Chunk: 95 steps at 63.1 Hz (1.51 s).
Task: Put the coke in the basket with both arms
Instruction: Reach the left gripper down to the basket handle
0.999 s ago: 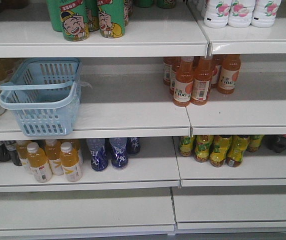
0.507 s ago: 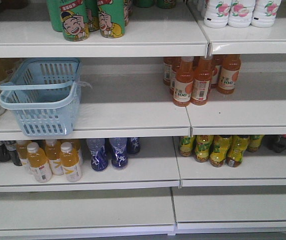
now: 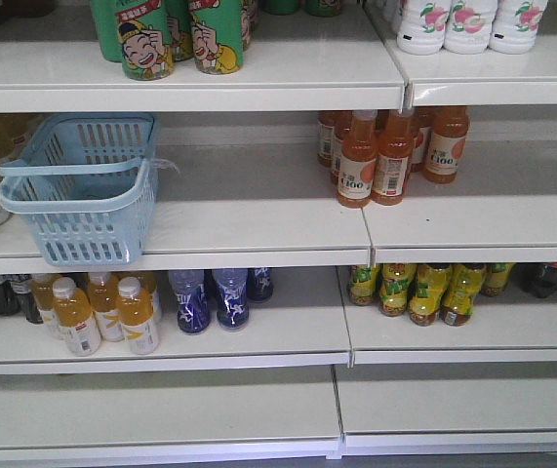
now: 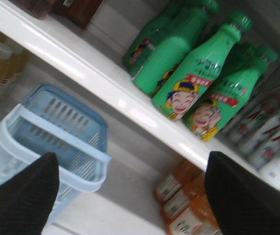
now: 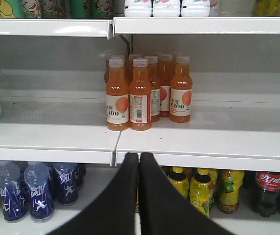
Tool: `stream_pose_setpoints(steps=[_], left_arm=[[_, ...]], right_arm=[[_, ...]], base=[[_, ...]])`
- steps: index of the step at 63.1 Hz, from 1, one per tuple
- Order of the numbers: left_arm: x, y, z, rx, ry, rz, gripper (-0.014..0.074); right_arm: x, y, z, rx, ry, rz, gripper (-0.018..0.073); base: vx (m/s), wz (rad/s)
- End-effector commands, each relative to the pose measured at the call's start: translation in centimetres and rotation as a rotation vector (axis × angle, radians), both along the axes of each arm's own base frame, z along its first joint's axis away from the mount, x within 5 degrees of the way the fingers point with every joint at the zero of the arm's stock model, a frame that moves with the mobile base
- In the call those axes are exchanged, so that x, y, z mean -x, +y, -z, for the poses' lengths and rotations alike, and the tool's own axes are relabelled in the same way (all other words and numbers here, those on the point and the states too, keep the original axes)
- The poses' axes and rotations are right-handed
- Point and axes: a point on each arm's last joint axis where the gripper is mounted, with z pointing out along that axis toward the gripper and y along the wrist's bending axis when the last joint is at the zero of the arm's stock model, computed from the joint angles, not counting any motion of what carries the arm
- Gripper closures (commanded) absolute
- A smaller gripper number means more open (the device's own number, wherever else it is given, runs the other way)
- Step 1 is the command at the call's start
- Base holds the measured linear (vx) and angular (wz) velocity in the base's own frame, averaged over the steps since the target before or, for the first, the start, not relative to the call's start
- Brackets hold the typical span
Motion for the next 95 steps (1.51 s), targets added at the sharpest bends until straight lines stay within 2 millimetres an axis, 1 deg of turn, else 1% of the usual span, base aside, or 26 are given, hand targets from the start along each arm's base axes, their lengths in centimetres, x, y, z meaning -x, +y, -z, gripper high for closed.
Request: stream_pose_setpoints(steps=[1,9,15,22,29,39,57,67,76,84,95], left_arm=[[-0.2,-0.1,-2.3,0.134,-0.160,0.017,0.0009],[-0.9,-0.2,-1.8,0.255,-0.127,0.046,0.0009],[-2.0,-0.7,-1.8,0.255,-0.086,0.094,0.0009],[-3.6,-1.5,-2.4,0.246,-0.040,0.174,0.0009],[-5.6,-2.1,-3.2,0.287,-0.001,0.237,0.0009],[-8.2,-2.6,-3.1,0.320,0.093,0.275,0.0009],[-12.7,-2.7,-2.1,0.411,0.177,0.263,0.0009],[-14.9,-2.7,-0.7,0.505,0.234,0.251,0.0009],[-16.8,-2.4,0.2,0.553,0.244,0.259,0.0009],[-18.0,-1.4,0.9,0.622,0.228,0.269,0.0009],[-18.8,-0.1,2.3,0.674,0.238,0.251,0.0009]], right_arm=[[0.0,0.0,-0.1,-0.002,-0.068,0.003,0.0569],[0.0,0.0,-0.1,-0.002,-0.068,0.003,0.0569],[0.0,0.0,-0.1,-0.002,-0.068,0.003,0.0569],[0.0,0.0,-0.1,-0.002,-0.068,0.003,0.0569],[0.0,0.0,-0.1,-0.002,-0.068,0.003,0.0569],[0.0,0.0,-0.1,-0.002,-0.068,0.003,0.0569],[0.0,0.0,-0.1,-0.002,-0.068,0.003,0.0569],[0.0,0.0,-0.1,-0.002,-0.068,0.003,0.0569],[0.0,0.0,-0.1,-0.002,-0.068,0.003,0.0569],[0.0,0.0,-0.1,-0.002,-0.068,0.003,0.0569],[0.0,0.0,-0.1,-0.002,-0.068,0.003,0.0569]], base=[[0.00,0.00],[0.00,0.00],[0.00,0.00],[0.00,0.00],[0.00,0.00],[0.00,0.00],[0.00,0.00],[0.00,0.00],[0.00,0.00],[0.00,0.00],[0.00,0.00]])
